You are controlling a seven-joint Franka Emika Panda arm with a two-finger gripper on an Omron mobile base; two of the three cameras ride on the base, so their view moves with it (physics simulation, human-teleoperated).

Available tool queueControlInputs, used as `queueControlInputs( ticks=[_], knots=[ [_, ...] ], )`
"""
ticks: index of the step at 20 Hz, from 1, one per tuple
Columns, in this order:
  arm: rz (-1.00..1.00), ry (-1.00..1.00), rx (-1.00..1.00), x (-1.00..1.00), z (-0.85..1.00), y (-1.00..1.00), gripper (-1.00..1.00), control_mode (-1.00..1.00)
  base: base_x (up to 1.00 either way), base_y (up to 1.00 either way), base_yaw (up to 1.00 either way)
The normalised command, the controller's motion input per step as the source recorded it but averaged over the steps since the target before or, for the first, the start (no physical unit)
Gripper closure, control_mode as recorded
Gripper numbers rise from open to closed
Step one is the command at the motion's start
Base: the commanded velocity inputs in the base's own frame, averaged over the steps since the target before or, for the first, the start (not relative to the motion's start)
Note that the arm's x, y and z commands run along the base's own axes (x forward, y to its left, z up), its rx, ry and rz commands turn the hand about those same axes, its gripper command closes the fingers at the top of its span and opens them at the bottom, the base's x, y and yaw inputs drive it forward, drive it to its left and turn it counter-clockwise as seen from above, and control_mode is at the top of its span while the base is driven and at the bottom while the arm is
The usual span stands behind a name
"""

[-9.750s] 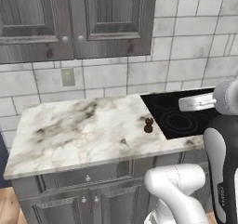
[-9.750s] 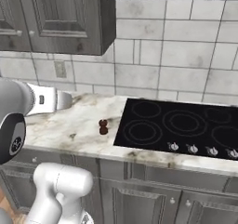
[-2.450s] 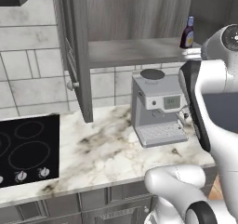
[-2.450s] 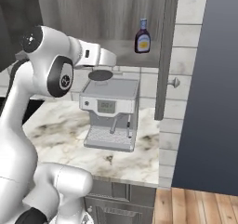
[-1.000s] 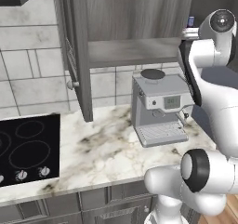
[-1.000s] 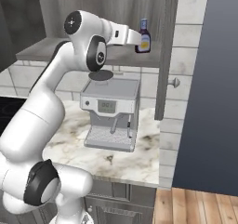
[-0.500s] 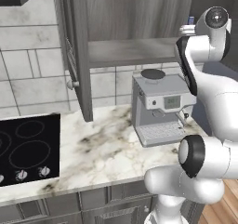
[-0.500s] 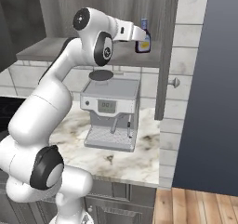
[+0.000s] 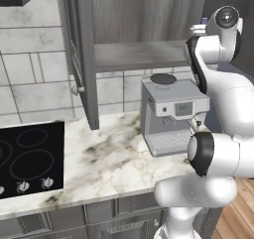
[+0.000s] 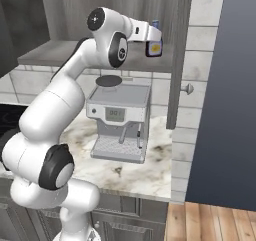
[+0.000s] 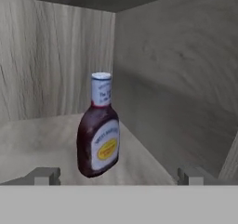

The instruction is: Take 2 condiments from the cabinet and move them on the counter near the stove.Make sure the condiments are lined up with each other, next to each other.

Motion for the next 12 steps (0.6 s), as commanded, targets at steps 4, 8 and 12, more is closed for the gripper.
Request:
queueControlInputs(
  ticks=[4,8,12],
  knots=[
    [0.00,-0.03,0.00,0.29,0.05,-0.02,-1.00,-1.00,0.00,0.00,0.00],
    [0.00,-0.02,0.00,0.24,0.05,-0.04,-1.00,-1.00,0.00,0.00,0.00],
    [0.00,-0.01,0.00,0.24,0.00,-0.05,-1.00,-1.00,0.00,0.00,0.00]
  ],
)
